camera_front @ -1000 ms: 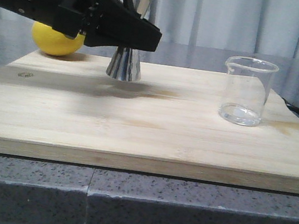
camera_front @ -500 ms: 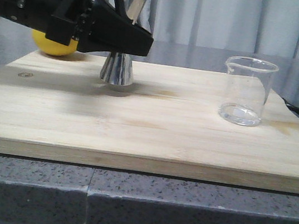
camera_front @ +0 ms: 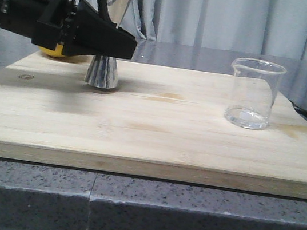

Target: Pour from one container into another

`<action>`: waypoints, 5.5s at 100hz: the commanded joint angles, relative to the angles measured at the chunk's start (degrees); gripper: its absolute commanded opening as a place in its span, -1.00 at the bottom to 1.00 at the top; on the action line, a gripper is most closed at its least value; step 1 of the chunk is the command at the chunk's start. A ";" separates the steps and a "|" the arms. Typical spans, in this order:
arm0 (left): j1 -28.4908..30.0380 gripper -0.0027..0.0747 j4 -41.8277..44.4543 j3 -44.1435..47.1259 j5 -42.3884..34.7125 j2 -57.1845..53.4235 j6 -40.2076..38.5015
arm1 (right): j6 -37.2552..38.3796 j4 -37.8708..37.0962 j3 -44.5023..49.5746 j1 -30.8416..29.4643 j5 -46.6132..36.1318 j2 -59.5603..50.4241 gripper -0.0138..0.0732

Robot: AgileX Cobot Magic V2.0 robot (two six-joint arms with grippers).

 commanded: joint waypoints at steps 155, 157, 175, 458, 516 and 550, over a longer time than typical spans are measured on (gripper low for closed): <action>0.00 -0.98 -4.06 1.96 7.27 -2.78 0.85 | -0.38 3.33 -1.87 -0.37 -0.87 -2.01 0.56; 0.00 -0.98 -4.06 1.96 7.14 -2.78 0.50 | -0.38 3.33 -1.87 -0.37 -0.87 -2.01 0.56; 0.00 -0.98 -4.06 1.96 6.78 -2.78 -0.63 | -0.38 3.33 -1.87 -0.37 -0.87 -2.01 0.56; 28.16 0.24 -1.13 0.93 6.57 -26.28 -24.05 | 4.28 15.83 -3.11 -0.37 22.86 -2.01 0.56; 35.89 0.21 -10.17 -24.45 -47.78 -29.37 -24.05 | 4.28 10.44 -19.99 -0.37 62.39 -4.12 0.56; 22.69 0.21 -9.61 -26.14 -50.95 -33.80 -25.06 | 4.28 7.95 -21.00 -0.37 71.16 -13.27 0.56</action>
